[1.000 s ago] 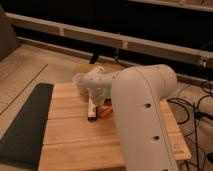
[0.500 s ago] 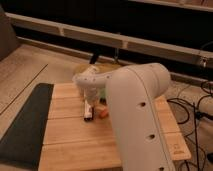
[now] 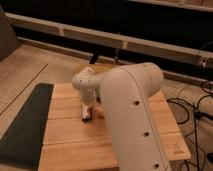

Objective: Push the eraser across the table

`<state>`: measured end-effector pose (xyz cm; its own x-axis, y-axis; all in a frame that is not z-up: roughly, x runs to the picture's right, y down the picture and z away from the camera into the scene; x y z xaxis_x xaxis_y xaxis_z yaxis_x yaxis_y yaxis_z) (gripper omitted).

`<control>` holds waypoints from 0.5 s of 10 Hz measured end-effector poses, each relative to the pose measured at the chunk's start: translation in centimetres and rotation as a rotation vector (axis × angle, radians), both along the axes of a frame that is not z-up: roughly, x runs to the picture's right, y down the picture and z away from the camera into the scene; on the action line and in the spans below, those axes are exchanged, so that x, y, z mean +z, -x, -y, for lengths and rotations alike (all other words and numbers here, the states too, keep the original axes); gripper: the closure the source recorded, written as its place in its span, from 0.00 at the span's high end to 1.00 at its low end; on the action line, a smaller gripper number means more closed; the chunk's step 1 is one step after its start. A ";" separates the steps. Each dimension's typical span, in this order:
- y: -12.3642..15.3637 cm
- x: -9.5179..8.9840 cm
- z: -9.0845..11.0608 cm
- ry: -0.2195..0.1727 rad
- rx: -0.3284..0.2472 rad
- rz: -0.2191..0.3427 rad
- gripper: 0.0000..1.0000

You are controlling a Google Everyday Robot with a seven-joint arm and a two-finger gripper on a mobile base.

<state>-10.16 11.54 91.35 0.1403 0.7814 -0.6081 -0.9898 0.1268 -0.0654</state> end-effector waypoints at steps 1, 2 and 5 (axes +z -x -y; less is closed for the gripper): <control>0.8 -0.1 -0.1 0.001 -0.007 0.009 0.00; 1.4 -0.1 -0.2 0.001 -0.011 0.017 0.00; 3.4 -0.5 -0.3 -0.001 -0.027 0.047 0.00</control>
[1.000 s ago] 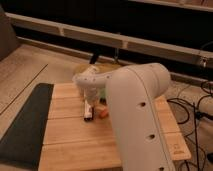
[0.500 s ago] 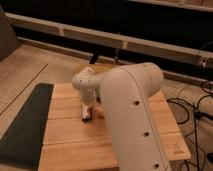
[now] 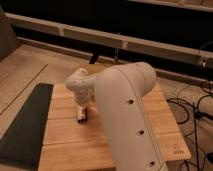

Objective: Push the eraser across the table

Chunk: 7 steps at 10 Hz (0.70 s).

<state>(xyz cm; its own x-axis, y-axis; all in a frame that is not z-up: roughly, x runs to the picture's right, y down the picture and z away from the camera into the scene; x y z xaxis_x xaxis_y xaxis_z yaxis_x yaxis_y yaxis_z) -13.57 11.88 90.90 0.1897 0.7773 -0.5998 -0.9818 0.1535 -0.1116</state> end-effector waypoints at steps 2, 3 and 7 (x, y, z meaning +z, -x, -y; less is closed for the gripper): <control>1.2 -0.1 -0.2 0.001 -0.012 0.019 0.00; 1.7 -0.2 -0.3 0.003 -0.016 0.027 0.00; 4.6 -0.7 -0.3 0.000 -0.046 0.074 0.00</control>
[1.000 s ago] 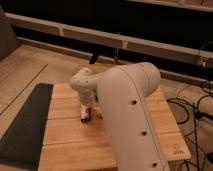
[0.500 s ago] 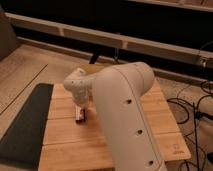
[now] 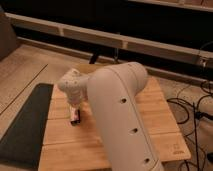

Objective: Push the eraser across the table

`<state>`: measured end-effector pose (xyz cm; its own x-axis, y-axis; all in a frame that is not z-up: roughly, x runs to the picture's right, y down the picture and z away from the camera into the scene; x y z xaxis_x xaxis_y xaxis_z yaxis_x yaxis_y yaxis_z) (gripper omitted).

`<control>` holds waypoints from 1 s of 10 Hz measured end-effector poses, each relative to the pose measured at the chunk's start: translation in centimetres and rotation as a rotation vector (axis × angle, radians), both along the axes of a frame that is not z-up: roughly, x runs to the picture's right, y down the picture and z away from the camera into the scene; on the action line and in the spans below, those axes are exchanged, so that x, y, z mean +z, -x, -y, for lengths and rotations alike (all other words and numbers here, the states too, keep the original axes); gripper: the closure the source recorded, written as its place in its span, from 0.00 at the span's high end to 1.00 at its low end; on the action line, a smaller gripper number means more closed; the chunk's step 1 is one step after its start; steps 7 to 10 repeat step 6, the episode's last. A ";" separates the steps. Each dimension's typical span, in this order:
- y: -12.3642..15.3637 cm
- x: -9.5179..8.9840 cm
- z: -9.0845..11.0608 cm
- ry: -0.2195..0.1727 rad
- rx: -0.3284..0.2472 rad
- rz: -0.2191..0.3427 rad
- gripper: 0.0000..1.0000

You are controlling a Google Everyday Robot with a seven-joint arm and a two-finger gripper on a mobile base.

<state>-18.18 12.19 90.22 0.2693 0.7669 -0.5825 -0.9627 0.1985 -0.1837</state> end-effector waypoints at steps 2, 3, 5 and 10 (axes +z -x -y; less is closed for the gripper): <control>0.7 -0.3 0.2 -0.001 -0.007 0.011 0.00; 0.6 -0.5 0.2 0.002 -0.009 0.009 0.00; 0.7 -0.5 0.1 0.002 -0.010 0.010 0.06; 0.7 -0.5 0.1 0.002 -0.010 0.009 0.14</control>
